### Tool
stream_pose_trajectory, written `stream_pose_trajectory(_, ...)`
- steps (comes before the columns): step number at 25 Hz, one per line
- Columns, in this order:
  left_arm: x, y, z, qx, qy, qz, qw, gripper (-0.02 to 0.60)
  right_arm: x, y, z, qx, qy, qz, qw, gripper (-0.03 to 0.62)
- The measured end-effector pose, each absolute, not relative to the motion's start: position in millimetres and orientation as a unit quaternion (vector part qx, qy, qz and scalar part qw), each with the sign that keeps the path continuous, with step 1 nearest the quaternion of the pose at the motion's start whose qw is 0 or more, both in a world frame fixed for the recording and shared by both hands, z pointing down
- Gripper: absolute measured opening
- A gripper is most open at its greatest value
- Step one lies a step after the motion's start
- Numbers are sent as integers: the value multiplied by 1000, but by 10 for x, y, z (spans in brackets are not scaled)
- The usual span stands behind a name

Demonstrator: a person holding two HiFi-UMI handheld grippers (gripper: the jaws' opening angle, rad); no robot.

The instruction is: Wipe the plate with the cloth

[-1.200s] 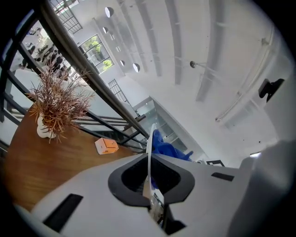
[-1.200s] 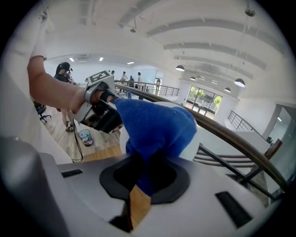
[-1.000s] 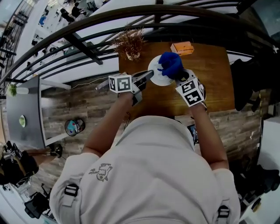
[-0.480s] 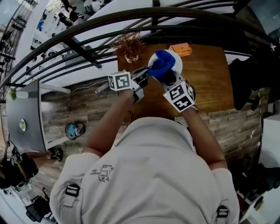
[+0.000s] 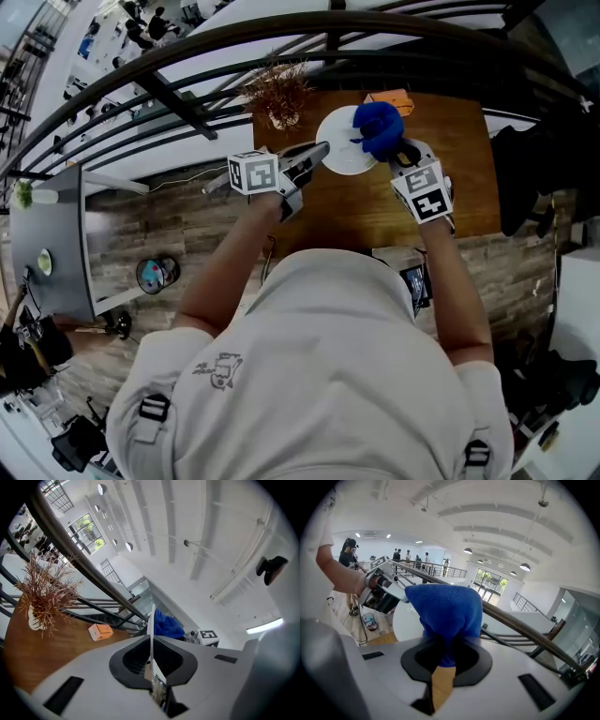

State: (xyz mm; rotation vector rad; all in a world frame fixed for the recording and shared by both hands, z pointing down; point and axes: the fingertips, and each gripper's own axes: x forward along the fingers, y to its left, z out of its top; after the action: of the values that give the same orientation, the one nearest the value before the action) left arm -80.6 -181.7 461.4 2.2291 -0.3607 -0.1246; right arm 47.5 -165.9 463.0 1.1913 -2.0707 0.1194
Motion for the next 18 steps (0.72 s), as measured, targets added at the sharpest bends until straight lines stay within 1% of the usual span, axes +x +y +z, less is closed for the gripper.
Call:
stream_pose_trajectory(3, -720, -1737, 4664, 896, -141, -29, 420, 18, 391, -1814, 4408, 466, -804, 18, 368, 49)
stream_pose_trajectory(6, -601, -1658, 4602, 899, -125, -36, 419, 18, 113, -1847, 4302, 448, -819, 4, 359, 49)
stream_pose_trajectory(9, -548, -1665, 4537, 900, -122, -47, 415, 17, -229, -1724, 4315, 418, -836, -4, 354, 49)
stream_pose_trajectory(12, -613, -1740, 4453, 901, -132, -57, 408, 15, -455, -1532, 4443, 387, -855, 12, 345, 49)
stream_pose_trajectory(15, -704, -1787, 4449, 902, -146, -59, 402, 15, -408, -1347, 4654, 362, -864, 49, 345, 49)
stream_pose_trajectory(18, -782, -1750, 4462, 910, -148, -41, 384, 15, -237, -1274, 4784, 363, -858, 59, 360, 49)
